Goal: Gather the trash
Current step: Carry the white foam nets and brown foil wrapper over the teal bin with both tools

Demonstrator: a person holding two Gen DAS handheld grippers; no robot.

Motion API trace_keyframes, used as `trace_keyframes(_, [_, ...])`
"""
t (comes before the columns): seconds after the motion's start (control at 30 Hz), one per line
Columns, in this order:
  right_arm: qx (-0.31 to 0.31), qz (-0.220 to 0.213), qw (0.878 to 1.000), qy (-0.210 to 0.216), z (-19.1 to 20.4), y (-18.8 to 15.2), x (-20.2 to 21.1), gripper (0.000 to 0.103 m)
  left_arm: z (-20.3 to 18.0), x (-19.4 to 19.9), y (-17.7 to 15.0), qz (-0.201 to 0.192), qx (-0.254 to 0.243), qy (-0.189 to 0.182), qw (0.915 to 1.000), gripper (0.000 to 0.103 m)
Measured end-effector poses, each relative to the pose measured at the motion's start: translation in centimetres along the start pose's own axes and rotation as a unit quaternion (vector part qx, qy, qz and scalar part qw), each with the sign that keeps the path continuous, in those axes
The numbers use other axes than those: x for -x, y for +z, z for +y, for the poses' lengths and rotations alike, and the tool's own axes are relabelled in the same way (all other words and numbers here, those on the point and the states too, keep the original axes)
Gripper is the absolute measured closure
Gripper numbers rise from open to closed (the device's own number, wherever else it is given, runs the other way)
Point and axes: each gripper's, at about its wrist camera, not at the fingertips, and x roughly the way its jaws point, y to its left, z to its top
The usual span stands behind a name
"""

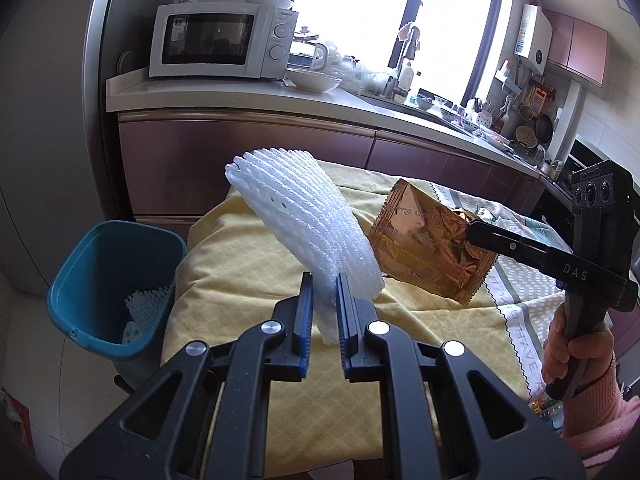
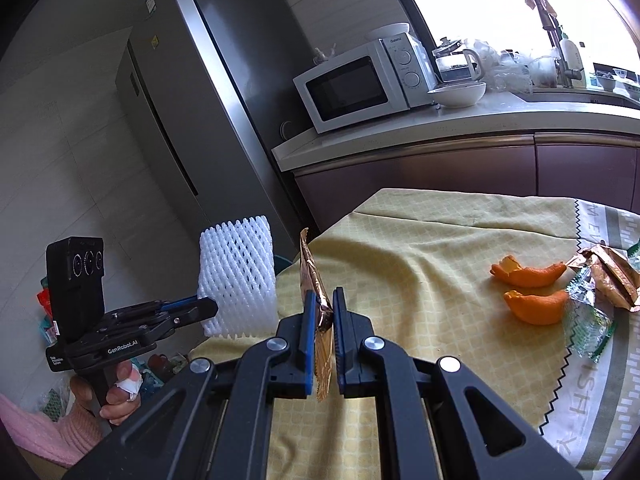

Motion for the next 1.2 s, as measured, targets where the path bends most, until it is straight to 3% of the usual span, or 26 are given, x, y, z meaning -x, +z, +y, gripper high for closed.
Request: trace_keyframes(1.2, [0.061,0.069,0.991,0.098,8.0,3.8,-10.8,0.096,11.0,4.3,0.6,-0.030,0.064,0.121,0.9901,0.091])
